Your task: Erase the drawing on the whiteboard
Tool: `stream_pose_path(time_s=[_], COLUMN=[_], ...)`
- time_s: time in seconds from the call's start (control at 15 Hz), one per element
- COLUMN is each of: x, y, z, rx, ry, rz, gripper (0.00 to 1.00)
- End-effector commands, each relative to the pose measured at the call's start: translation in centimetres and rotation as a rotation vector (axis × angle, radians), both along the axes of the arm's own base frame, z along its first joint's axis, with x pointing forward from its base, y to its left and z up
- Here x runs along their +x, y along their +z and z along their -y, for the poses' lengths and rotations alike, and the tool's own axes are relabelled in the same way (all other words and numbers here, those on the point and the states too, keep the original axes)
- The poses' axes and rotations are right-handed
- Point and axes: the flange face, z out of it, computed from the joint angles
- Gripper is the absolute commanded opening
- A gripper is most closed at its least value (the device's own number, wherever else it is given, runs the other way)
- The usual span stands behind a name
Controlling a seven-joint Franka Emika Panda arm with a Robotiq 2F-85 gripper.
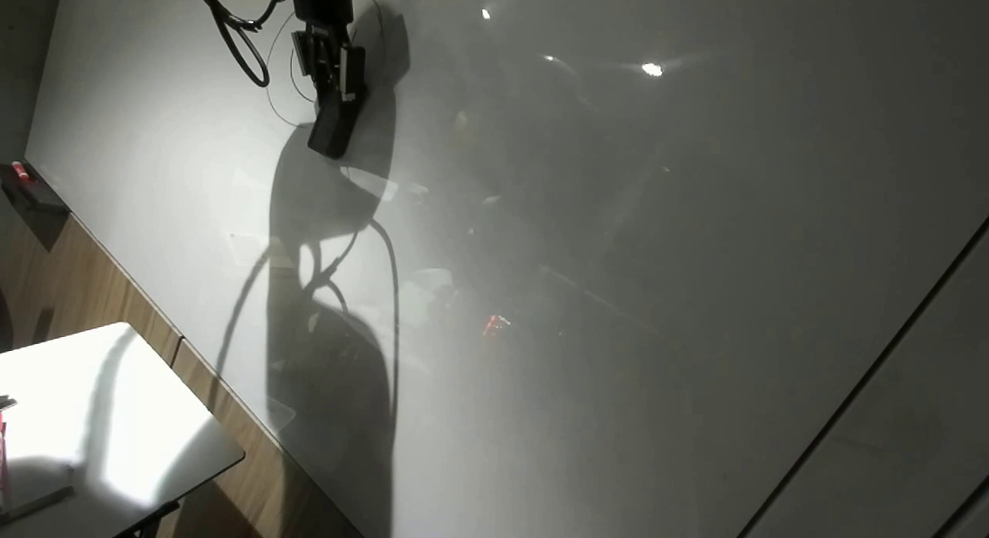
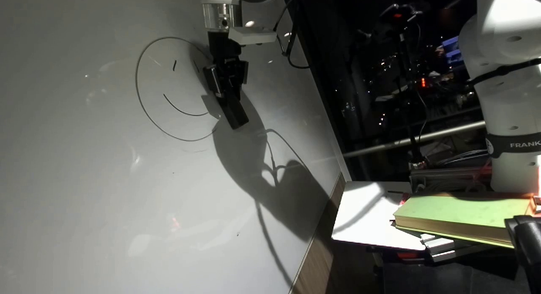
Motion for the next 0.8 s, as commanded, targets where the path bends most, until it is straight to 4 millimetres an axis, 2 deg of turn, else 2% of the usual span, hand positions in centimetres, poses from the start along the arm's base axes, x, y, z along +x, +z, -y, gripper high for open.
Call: stream_pose_path(time_s=[0.0,0.33,0.73], x=[-4.7,-4.7,-4.2], y=[1.5,1.4,4.9], z=[0.8,0.9,-0.3], rx=[0.021,0.022,0.015], ry=[0.077,0.074,0.084], rz=[-0.01,-0.017,0.041], gripper=[0.3,0.3,0.3])
